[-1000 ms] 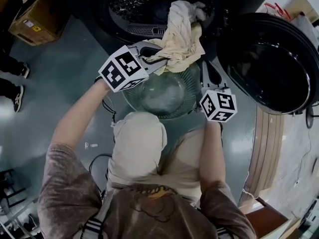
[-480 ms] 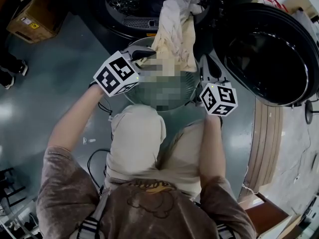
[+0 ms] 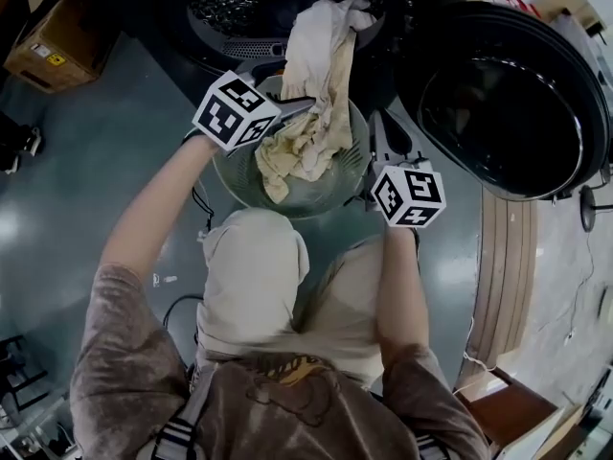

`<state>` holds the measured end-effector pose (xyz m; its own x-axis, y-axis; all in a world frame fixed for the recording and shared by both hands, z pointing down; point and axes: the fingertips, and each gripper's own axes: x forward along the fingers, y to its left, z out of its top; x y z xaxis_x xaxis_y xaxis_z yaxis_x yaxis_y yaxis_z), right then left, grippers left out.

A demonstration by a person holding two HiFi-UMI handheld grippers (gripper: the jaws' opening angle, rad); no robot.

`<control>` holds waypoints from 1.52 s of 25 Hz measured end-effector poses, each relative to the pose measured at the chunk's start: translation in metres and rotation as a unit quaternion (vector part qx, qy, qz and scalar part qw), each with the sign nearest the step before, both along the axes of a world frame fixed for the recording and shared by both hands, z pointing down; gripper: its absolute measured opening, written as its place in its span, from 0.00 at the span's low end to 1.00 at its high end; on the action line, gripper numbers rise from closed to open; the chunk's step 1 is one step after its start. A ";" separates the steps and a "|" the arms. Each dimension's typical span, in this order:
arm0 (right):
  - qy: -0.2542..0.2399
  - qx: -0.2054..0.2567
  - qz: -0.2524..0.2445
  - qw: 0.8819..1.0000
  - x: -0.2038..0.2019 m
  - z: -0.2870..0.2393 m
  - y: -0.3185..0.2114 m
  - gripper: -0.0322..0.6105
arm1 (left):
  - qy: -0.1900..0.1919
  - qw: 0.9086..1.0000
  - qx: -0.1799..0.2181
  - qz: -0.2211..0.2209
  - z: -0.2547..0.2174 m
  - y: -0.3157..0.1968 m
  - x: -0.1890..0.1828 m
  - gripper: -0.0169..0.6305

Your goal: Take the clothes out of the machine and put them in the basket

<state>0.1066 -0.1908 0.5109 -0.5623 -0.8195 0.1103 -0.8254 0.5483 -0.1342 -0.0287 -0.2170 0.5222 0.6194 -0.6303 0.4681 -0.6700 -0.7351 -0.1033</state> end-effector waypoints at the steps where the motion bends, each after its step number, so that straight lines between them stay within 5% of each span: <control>1: 0.000 0.000 0.000 1.000 0.000 -0.001 0.001 0.05 | 0.004 1.000 -0.001 -0.009 0.002 -0.011 0.000 0.60; 9: 0.027 0.008 -0.006 1.000 -0.004 -0.002 0.007 0.05 | -0.022 0.997 0.009 -0.070 0.020 -0.105 -0.002 0.72; 15: 0.034 0.006 0.000 0.999 0.000 -0.002 0.009 0.05 | -0.027 0.994 -0.032 -0.105 0.041 -0.163 -0.006 0.75; 25: 0.040 0.000 0.011 0.999 0.003 0.001 0.002 0.05 | -0.047 0.990 -0.088 -0.097 0.068 -0.186 0.004 0.74; 38: 0.038 0.004 0.006 0.999 -0.004 0.002 0.002 0.05 | -0.053 0.993 -0.042 -0.097 0.053 -0.152 0.010 0.18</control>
